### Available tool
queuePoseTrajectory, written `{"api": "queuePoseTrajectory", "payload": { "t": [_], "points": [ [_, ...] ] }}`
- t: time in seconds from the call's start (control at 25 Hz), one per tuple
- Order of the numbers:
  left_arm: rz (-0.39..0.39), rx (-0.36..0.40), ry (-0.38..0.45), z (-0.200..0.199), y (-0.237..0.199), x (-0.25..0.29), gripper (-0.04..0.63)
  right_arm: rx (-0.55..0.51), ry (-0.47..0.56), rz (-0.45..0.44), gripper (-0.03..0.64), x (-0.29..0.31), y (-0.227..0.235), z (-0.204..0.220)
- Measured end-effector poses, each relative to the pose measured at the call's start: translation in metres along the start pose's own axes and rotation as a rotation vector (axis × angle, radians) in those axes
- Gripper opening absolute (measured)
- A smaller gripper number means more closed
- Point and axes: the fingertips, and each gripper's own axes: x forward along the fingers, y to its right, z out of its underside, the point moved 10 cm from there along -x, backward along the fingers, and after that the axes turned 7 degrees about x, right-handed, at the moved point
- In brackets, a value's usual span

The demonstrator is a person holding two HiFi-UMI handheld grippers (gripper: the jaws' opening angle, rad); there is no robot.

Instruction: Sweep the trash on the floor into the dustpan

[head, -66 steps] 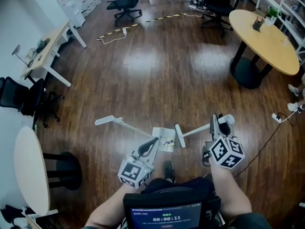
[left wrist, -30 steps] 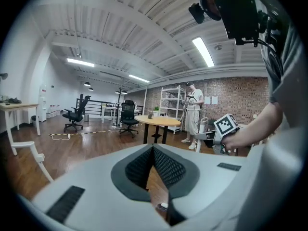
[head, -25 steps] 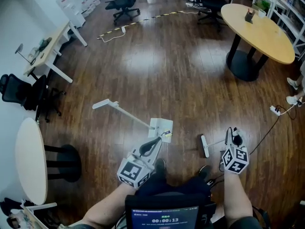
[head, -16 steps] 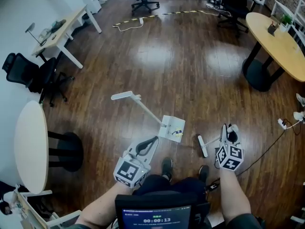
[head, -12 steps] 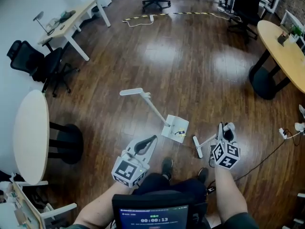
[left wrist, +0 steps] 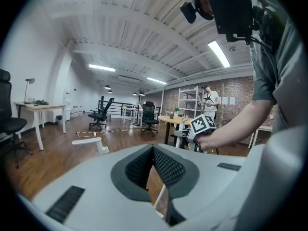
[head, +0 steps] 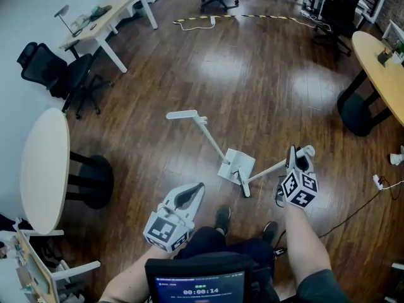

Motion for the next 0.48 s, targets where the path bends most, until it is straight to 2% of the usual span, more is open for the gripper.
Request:
{"api": "queuePoseTrajectory", "payload": {
  "t": [0.16,0.36,0.48],
  "points": [
    [0.027,-0.002,0.005,-0.004,0.018,0.007,0.000,0.019,-0.001,0.053,0.095,-0.032,0.022,-0.009],
    [0.072,-0.007,0.044,-0.021,0.038,0.025,0.000,-0.028,0.028,0.008,0.097,-0.073,0.028,-0.037],
    [0.122,-0.012,0.064,-0.037,0.063,0.050,0.001,-0.046,0.055,0.023,0.100,-0.098,0.046,-0.065]
  ]
}}
